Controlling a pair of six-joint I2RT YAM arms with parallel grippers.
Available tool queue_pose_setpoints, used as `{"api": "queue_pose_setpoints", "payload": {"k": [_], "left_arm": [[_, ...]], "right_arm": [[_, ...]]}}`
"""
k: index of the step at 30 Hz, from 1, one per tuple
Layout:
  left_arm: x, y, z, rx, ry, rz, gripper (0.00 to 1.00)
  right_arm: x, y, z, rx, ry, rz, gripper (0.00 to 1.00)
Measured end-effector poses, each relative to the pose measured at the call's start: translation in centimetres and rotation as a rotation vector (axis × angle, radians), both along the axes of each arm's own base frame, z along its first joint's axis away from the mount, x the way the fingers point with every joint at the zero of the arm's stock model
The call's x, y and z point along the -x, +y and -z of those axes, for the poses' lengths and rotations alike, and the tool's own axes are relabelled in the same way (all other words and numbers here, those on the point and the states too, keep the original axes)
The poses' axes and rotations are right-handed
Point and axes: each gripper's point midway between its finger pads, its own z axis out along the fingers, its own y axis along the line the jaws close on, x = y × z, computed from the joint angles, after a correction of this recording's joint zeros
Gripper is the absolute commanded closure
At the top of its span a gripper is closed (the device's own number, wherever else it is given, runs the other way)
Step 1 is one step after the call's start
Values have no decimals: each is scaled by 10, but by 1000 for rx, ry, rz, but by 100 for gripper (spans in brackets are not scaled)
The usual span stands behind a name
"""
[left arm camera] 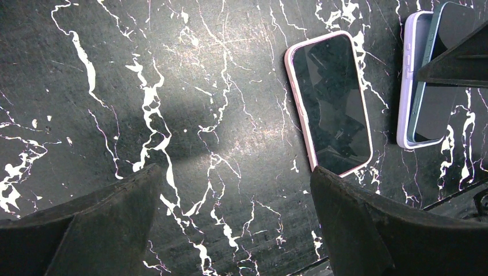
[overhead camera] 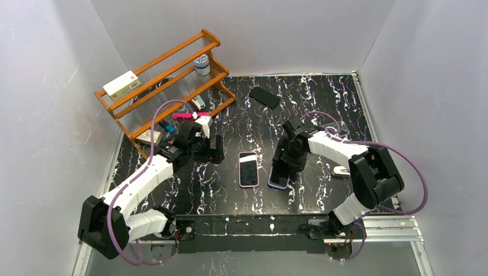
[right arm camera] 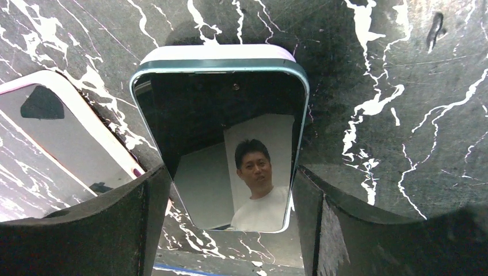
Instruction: Put the phone into the phone case
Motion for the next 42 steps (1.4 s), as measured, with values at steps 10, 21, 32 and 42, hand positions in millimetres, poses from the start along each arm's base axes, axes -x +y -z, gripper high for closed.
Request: {"api": "queue_pose_setpoints", "payload": {"k": [10, 21, 32, 42], "left_arm": [[1, 0, 1, -2, 3, 2, 2], [6, -12, 14, -2, 68, 45, 3], [7, -72, 11, 76, 121, 154, 12], [12, -148, 18, 191, 176, 184, 26]], "right_arm": [[2, 4, 2, 87, -22, -68, 21], [8, 13, -6, 45, -23, -124, 1], [-4, 0, -48, -56, -155, -99, 23], [5, -31, -19, -144, -79, -16, 62]]}}
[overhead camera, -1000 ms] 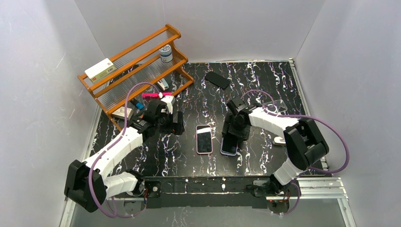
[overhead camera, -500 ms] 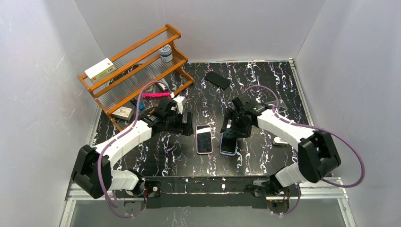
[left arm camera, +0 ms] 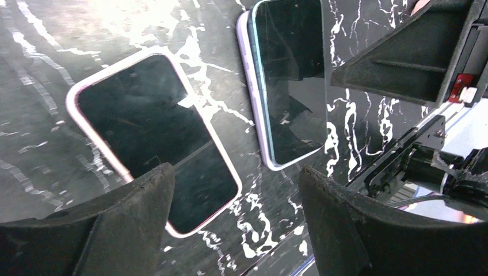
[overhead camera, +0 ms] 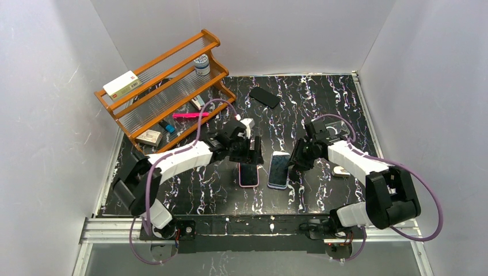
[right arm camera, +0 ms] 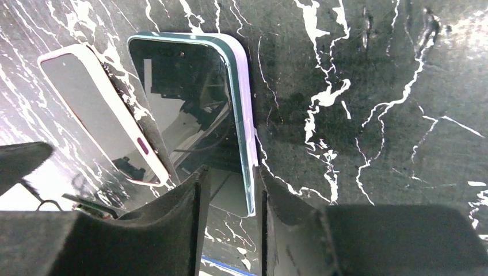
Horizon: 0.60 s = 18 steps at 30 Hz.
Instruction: Put the phone into the phone case
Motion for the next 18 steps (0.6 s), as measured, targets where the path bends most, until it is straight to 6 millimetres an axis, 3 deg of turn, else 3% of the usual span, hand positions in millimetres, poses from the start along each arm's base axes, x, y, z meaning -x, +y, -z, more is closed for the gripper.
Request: {"api": "queue_pose_setpoints", "payload": {"k": [4, 11, 18], "left_arm": [[4, -27, 17, 10, 48, -1, 30], [13, -47, 48, -9, 117, -27, 34], [7, -75, 62, 14, 143, -28, 45]], "right_arm": [[-3, 0, 5, -55, -13, -3, 70], [-13, 2, 14, -99, -33, -18, 88], [-13, 7, 20, -146, -46, -53, 87]]}}
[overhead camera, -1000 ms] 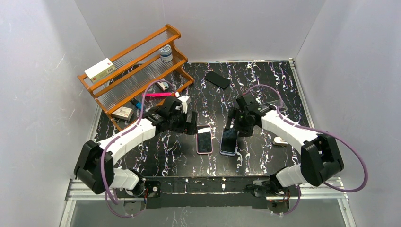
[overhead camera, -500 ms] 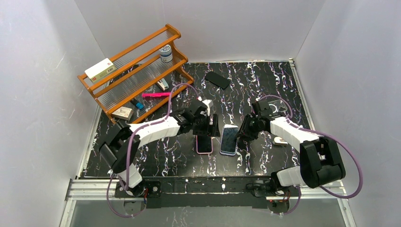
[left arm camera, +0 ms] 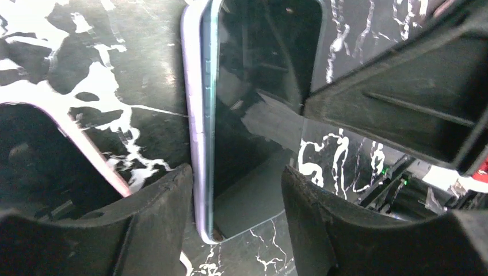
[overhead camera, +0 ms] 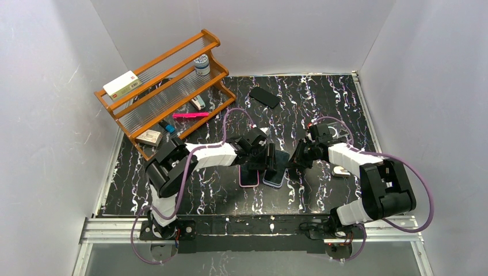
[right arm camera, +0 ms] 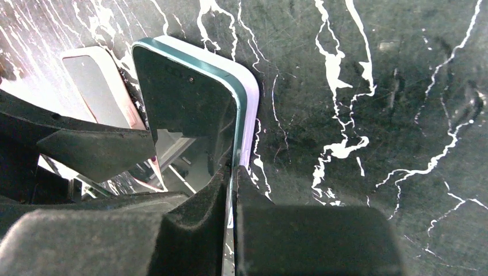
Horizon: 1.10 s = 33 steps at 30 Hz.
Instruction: Put the phone into the phone case
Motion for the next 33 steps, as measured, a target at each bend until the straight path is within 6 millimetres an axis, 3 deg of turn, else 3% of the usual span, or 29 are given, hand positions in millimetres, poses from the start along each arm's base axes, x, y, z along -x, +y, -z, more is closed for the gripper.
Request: {"api": "queue_pose_setpoints", "payload": {"k": [7, 12, 17, 26, 29, 33], "left_arm": [[3, -5, 4, 3, -20, 16, 63], [4, -3, 6, -2, -15, 11, 83], [5, -8, -2, 25, -11, -13, 93], [15, -7, 0, -2, 2, -25, 96], [16, -4, 0, -21, 3, -34, 96], [17, -1, 1, -45, 5, -40, 86]], "right_arm": [[-1, 4, 5, -22, -5, -45, 83], [-1, 1, 4, -9, -5, -36, 62], [-1, -7, -10, 24, -37, 5, 48], [-3, -17, -37, 14, -105, 68, 41], [2, -17, -33, 10, -96, 72, 40], [8, -18, -23, 7, -68, 75, 41]]}}
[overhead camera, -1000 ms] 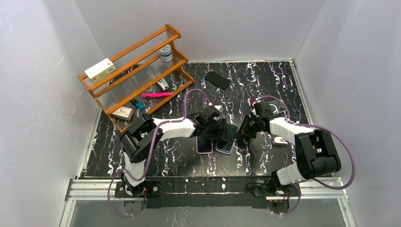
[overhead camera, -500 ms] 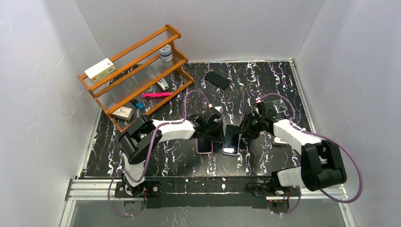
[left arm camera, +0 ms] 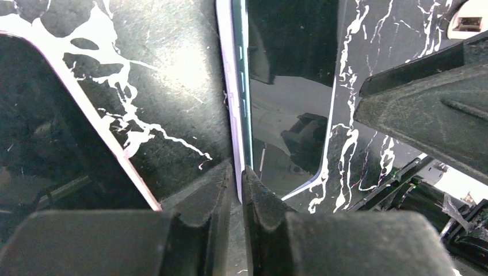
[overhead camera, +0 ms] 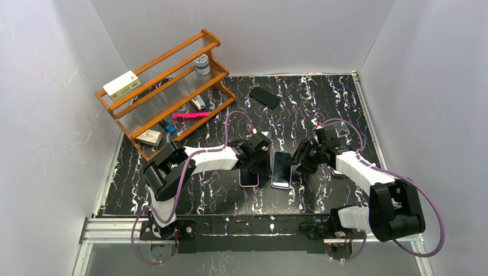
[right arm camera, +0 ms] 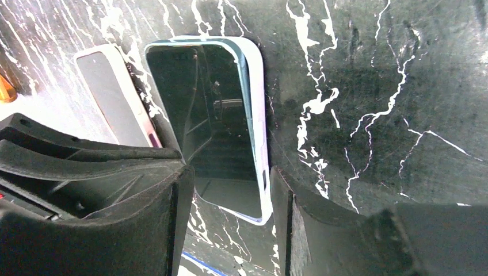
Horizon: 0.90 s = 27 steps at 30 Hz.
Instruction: Put the phone into the phone case
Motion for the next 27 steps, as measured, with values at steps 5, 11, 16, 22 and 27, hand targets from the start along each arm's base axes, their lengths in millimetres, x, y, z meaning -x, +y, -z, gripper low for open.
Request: {"api": "queue_pose_setpoints", "payload": {"k": [5, 11, 16, 22, 27], "left_arm": [[2, 5, 4, -25, 20, -20, 65], [2, 4, 3, -18, 26, -35, 56], [2, -1, 0, 9, 29, -29, 62], [5, -2, 4, 20, 42, -24, 73], [9, -4, 5, 39, 61, -16, 79]], "right_arm": [[4, 3, 13, -21, 30, -5, 34], [10, 9, 20, -78, 38, -4, 27], [5, 17, 19, -126, 23, -7, 26], [1, 25, 16, -203, -16, -13, 24], [-2, 30, 12, -273, -30, 15, 23]]}}
